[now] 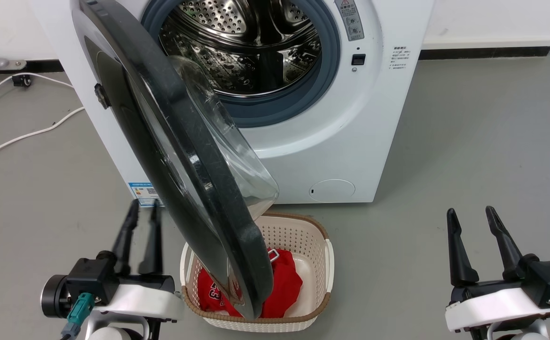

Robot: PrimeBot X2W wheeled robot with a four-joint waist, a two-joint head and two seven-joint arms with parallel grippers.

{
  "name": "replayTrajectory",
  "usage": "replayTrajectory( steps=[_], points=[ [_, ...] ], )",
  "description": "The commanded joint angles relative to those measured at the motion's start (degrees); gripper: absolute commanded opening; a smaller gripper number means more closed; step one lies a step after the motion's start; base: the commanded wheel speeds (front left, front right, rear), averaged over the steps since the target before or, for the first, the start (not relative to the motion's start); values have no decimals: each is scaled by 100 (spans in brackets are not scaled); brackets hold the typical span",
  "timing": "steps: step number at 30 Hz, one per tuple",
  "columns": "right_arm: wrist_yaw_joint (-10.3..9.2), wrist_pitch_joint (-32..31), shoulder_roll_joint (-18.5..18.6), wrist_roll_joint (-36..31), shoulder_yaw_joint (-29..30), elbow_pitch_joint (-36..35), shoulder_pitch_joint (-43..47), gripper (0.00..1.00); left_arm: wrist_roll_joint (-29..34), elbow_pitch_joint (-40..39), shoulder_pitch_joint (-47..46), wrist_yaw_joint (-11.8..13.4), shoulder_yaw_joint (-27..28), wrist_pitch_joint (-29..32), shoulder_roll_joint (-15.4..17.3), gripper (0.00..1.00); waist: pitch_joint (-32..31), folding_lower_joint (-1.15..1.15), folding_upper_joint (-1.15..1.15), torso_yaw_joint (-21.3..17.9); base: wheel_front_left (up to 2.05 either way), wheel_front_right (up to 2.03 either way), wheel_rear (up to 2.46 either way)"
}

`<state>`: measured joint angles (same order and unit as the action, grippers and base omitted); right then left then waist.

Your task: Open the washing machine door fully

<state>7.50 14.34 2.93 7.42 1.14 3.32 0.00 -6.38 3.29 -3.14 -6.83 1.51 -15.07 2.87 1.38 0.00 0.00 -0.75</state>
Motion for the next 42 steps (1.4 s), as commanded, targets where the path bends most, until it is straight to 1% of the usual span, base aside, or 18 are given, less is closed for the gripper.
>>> replayTrajectory(
  steps=[1,8,14,21,28,31,34,38,42],
  points=[
    [-2,33,-10,-13,-3,14,-60,100,-13,-23,-33,-7,-11,-13,2,0,-3,0,0,4,0,0,0],
    [-2,44,-11,30,14,31,-76,100,-22,-241,-65,-22,-15,-13,2,0,2,0,0,16,0,0,0],
    [-2,52,-11,72,21,64,-66,100,-29,-681,-133,-23,14,-13,2,0,-9,0,0,34,0,0,0],
    [-2,55,-11,97,24,113,-37,100,-20,-1797,-325,-11,69,-12,1,0,-46,0,0,44,0,0,0],
    [-2,43,-11,130,18,151,-7,100,10,-2987,-585,14,-86,-12,1,0,-87,0,0,42,0,0,0],
    [-2,31,-11,132,23,158,-11,100,29,-3436,-637,-3,-285,-12,0,0,-103,0,0,28,0,0,0],
    [-2,17,-11,142,30,165,0,100,21,-3691,-588,-28,-633,-11,0,0,-117,0,0,13,0,0,0],
    [-2,11,-11,172,33,173,24,100,-67,-3566,-318,-49,-1314,-11,22,0,-136,0,0,-2,0,0,0],
    [-2,13,-11,181,50,196,49,100,-235,-3144,5,-65,-2193,-11,183,0,-134,0,0,6,0,0,0]
  ],
)
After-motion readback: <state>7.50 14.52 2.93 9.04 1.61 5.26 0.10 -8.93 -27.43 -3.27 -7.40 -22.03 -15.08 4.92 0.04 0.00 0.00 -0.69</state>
